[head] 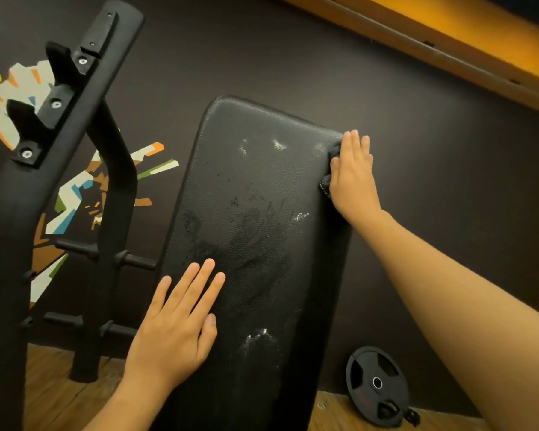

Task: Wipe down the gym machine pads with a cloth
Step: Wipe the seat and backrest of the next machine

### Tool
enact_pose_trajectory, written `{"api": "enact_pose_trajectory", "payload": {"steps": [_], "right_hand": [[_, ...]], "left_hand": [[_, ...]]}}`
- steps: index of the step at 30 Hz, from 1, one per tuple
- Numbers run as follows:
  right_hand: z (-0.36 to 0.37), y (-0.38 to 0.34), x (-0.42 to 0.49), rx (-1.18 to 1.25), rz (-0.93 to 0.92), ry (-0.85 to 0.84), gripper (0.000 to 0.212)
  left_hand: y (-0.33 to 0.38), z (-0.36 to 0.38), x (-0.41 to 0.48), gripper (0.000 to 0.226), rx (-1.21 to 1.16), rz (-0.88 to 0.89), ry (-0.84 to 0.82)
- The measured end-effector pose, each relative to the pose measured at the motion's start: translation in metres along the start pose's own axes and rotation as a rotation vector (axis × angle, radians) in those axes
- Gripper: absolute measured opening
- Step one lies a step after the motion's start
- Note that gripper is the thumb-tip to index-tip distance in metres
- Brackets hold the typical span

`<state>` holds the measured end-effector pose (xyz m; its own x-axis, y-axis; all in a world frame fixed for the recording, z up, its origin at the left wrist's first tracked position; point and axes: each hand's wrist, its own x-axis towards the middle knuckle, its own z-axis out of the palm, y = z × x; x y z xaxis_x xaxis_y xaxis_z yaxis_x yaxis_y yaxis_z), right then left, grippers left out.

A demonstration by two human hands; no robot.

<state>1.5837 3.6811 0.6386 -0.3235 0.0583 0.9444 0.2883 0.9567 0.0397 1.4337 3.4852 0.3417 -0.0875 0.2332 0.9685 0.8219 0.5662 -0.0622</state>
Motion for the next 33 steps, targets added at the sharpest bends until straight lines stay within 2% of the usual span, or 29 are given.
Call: {"api": "enact_pose_trajectory", "payload": {"steps": [4,9,12,18,21,24,26,30,33], "right_hand": [[-0.001,-0.002,0.018,0.014,0.047,0.018,0.053],[0.008,0.001,-0.018,0.037,0.004,0.006,0.055],[0.003,0.003,-0.004,0.003,-0.015,-0.014,0.055],[0.006,-0.003,0.007,0.039,0.059,0.030,0.054],[0.010,-0.005,-0.013,0.029,0.002,0.056,0.051],[0.008,0.000,-0.012,0.000,-0.032,0.032,0.052],[0.005,0.000,-0.002,0.013,0.014,-0.002,0.055],[0.011,-0.009,0.002,-0.002,0.064,0.059,0.053],[0.017,-0.008,-0.015,-0.025,0.025,0.071,0.050]], "left_hand": [[0.003,-0.002,0.002,0.061,-0.012,-0.005,-0.005],[0.001,-0.003,0.001,0.061,-0.014,0.001,-0.016],[0.002,-0.003,0.000,0.061,-0.024,-0.001,-0.005],[0.002,-0.002,0.001,0.061,-0.024,-0.001,-0.009],[0.001,-0.003,0.001,0.061,-0.020,0.002,-0.005],[0.003,-0.003,0.001,0.061,-0.024,-0.004,-0.008],[0.002,-0.003,0.001,0.061,-0.031,-0.002,-0.009],[0.000,-0.003,0.002,0.061,-0.021,0.001,-0.006],[0.001,-0.002,0.002,0.060,-0.027,0.004,0.003]]}}
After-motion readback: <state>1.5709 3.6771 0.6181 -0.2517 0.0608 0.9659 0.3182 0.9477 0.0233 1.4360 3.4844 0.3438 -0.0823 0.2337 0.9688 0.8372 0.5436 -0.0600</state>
